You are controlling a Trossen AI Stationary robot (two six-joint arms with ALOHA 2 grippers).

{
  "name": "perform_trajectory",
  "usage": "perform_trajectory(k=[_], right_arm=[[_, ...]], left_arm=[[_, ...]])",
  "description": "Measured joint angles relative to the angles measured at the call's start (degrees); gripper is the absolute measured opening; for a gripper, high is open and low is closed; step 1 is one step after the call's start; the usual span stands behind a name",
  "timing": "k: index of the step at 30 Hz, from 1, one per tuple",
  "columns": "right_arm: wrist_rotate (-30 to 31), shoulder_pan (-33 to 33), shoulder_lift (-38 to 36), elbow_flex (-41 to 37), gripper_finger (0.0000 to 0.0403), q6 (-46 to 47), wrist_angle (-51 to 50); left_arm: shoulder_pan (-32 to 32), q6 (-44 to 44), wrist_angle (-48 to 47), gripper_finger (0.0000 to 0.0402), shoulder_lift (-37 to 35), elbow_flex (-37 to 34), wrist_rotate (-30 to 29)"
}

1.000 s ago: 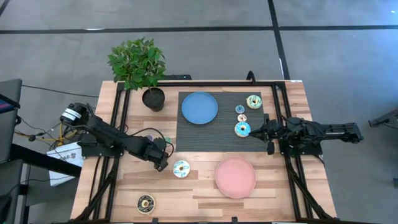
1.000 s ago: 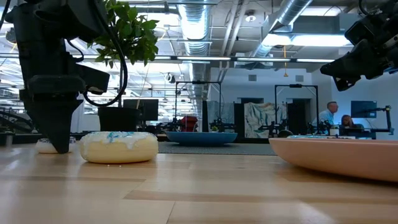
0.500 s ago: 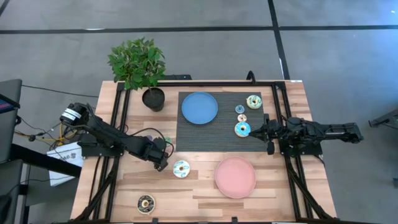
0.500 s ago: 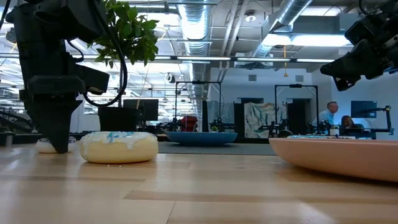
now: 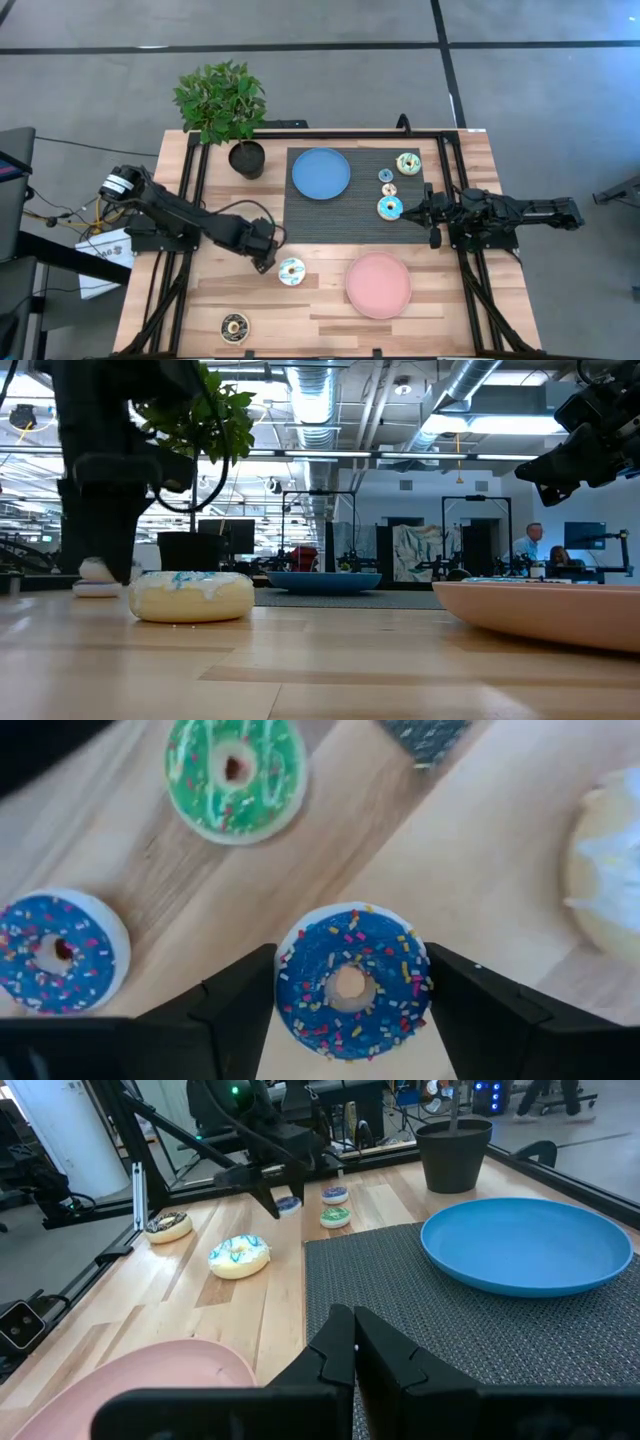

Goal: Pick & Place donuts
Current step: Put the small blue donut into the blue plate

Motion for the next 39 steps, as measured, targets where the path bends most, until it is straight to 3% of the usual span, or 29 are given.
perform_trajectory(k=[10, 15, 19, 27, 33, 39], right_arm=[[0.0, -0.01, 0.0, 0.0, 0.0, 0.0, 0.01], [0.0, -0.01, 0.0, -0.01, 0.0, 0.0, 0.02], [-0.02, -0.01, 0.0, 0.0, 0.0, 0.0, 0.02], [0.0, 0.0, -0.04, 0.0, 0.0, 0.0, 0.02], [0.0, 0.0, -0.04, -0.02, 0.0, 0.0, 0.02], [-0.01, -0.02, -0.04, 0.0, 0.0, 0.0, 0.02]], left_arm=[[8.49, 13.61, 2.01, 0.0238, -0.14, 8.04, -4.68], [14.73, 25.79, 11.61, 0.0238, -0.16, 10.64, -6.52], [20.73, 30.1, 19.42, 0.0238, 0.22, 10.75, -4.99], [31.02, 34.94, 18.69, 0.0238, 12.74, 18.58, 3.61], [34.41, 37.83, 14.26, 0.0238, 22.68, 27.99, 3.1], [35.99, 40.71, 15.0, 0.0238, 26.23, 32.46, -0.35]])
